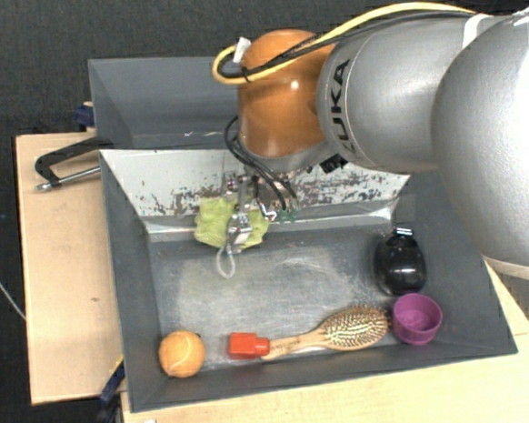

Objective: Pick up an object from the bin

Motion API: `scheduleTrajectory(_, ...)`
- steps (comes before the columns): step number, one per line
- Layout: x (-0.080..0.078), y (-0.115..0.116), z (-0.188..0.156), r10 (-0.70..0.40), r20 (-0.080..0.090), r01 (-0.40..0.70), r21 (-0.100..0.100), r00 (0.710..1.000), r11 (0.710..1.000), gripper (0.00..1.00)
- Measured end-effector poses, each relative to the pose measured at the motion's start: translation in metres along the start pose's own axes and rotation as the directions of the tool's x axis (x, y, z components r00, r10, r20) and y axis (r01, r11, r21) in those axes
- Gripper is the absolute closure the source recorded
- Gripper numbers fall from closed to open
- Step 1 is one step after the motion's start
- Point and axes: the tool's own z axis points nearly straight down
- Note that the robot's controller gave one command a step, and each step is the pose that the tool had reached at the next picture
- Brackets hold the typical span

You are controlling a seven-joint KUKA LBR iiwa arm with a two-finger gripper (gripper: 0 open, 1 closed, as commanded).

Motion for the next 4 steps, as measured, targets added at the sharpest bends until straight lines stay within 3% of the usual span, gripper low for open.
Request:
scheduleTrajectory(3,-0.004,0.002,-0.03,0.0,-0.002,0.0,0.0,1.0,1.0,1.0)
scheduleTrajectory(4,-0.003,0.001,-0.024,0.001,-0.007,-0.001,0.0,1.0,1.0,1.0)
